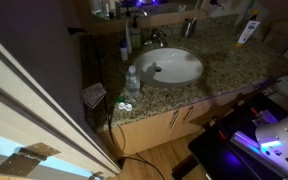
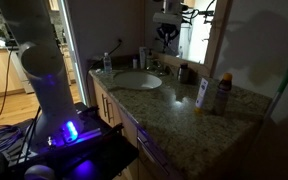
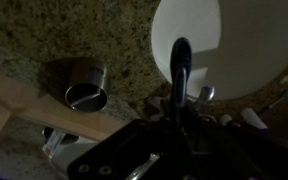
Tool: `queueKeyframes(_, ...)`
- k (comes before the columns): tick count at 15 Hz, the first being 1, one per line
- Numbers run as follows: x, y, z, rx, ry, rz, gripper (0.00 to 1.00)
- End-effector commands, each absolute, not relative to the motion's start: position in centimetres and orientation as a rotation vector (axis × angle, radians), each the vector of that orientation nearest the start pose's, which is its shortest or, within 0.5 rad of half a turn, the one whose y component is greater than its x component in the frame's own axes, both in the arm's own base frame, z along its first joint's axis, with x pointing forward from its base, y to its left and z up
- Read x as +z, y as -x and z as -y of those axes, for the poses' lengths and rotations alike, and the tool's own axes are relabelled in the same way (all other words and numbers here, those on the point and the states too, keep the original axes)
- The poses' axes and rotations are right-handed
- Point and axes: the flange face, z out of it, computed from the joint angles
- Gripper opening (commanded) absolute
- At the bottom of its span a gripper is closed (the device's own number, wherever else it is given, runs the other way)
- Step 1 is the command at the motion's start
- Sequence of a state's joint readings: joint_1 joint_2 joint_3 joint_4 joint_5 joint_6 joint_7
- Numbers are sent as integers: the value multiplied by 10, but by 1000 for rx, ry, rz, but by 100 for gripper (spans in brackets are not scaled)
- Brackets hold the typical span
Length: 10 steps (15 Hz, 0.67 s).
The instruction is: Move the shaving stick to the right side of the tap
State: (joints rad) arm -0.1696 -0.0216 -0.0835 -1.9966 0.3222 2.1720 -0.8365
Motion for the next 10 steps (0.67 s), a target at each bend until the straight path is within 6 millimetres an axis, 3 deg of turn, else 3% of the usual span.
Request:
queueKeyframes(1,455,-580,120,-542,3005,641,4)
queueKeyframes(2,473,-571,112,-520,2962,652,14)
queueKeyframes(4,455,-581,111,-527,2986,642,14)
queueKeyframes(5,450,-582,114,-522,2990,635,4)
queueKeyframes(6,436,-584,111,-479,3006,669,4)
queueKeyframes(10,397,-588,78,-383,2984,816,4)
